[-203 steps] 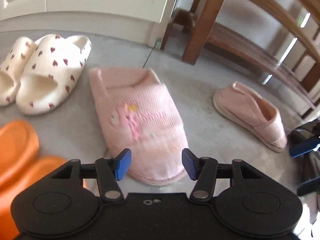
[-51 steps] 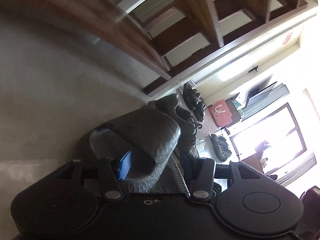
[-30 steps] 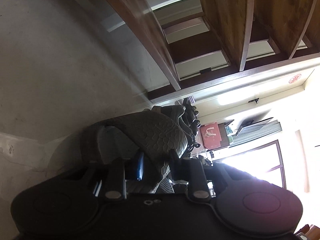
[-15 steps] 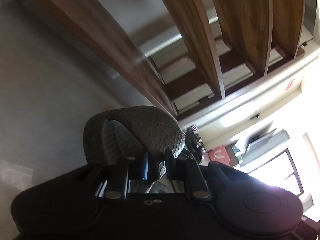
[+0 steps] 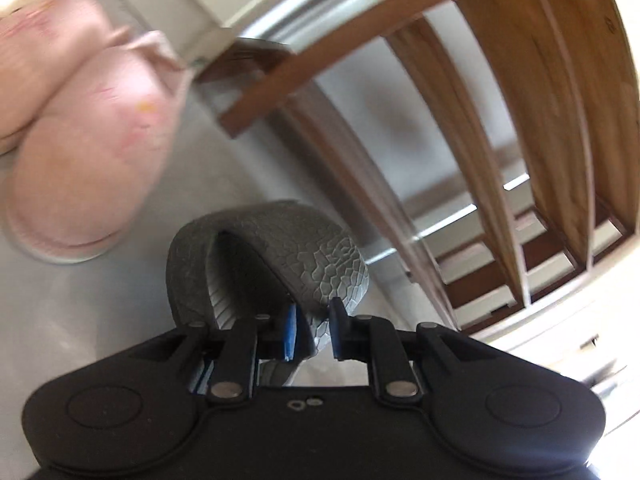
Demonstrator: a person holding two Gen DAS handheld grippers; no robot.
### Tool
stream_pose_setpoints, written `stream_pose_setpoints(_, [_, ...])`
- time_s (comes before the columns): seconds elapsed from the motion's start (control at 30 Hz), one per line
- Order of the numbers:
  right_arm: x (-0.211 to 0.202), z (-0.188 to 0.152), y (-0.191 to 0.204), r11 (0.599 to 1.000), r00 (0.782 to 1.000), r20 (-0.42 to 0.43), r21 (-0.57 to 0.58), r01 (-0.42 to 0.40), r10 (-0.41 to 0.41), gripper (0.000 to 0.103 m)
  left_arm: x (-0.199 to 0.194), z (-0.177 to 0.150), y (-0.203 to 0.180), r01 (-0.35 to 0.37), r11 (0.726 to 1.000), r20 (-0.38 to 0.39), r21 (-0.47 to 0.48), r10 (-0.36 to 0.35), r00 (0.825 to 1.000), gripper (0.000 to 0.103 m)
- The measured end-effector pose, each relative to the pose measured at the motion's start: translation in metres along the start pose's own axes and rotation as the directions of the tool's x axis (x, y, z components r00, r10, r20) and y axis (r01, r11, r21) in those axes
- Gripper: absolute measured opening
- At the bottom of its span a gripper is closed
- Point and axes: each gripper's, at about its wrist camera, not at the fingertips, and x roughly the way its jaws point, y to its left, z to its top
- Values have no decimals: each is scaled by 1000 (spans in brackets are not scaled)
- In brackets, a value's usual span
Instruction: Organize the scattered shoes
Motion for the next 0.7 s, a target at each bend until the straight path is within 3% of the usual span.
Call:
stream_pose_setpoints(0.3, [2, -14, -4, 998, 998, 6, -19, 64, -64, 88, 19, -17, -10, -14, 1000, -51, 8, 15, 999, 20])
stream_pose_setpoints(0.7, [14, -13, -20, 997, 996, 52, 16, 75, -76, 88, -18, -27, 2, -30, 995, -156, 93, 44, 987, 38])
